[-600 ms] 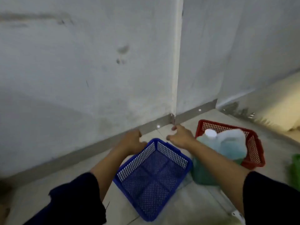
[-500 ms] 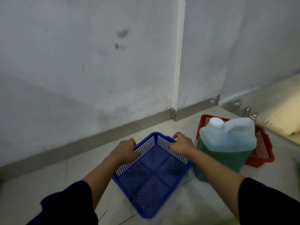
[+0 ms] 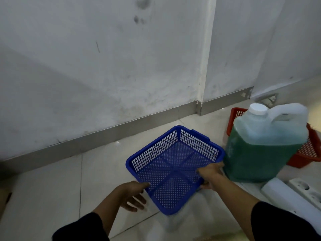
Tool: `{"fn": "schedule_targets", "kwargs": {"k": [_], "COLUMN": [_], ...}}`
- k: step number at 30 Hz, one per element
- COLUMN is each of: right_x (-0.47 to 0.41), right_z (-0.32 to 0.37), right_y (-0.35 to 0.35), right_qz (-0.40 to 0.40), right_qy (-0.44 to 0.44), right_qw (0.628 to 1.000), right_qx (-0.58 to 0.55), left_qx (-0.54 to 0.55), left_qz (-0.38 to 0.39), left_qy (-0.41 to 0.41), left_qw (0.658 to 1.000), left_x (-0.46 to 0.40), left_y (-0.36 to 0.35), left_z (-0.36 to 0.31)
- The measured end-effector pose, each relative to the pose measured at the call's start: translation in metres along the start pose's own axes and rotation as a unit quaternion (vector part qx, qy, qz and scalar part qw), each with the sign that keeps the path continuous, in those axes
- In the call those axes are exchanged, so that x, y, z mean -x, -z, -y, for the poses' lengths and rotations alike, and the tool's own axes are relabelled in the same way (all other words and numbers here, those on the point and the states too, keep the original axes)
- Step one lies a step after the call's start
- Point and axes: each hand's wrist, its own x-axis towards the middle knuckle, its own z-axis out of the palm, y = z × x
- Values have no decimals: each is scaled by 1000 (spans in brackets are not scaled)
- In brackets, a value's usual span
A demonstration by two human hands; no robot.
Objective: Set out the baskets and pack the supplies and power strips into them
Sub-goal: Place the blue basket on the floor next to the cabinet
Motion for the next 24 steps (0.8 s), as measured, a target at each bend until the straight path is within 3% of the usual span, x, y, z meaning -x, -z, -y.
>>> {"fn": "schedule_targets", "kwargs": {"k": [3,9,13,19,24], "right_x": [0,22,49,120,167], "right_z": [4,29,40,23,-5], "right_y": [-8,-41,-106,-210,-259], "right_qz": [-7,-9,31,179,354], "right_qy": [9,101,165,197,132], "right_qw": [999,994,986,964,925], "right_qx": [-53,-33,-23,-8,42], "left_qx": [87,200,295,385,445], "left_qz": [0,-8,-91,-219,-251], "left_qy": [-79,-181,-203,-158,-97], "left_qw": [993,963,929,883,854], "left_x": [-2,10,27,55,57], "left_y": [2,28,64,114,130], "left_z": [-2,9,48,147,222]}}
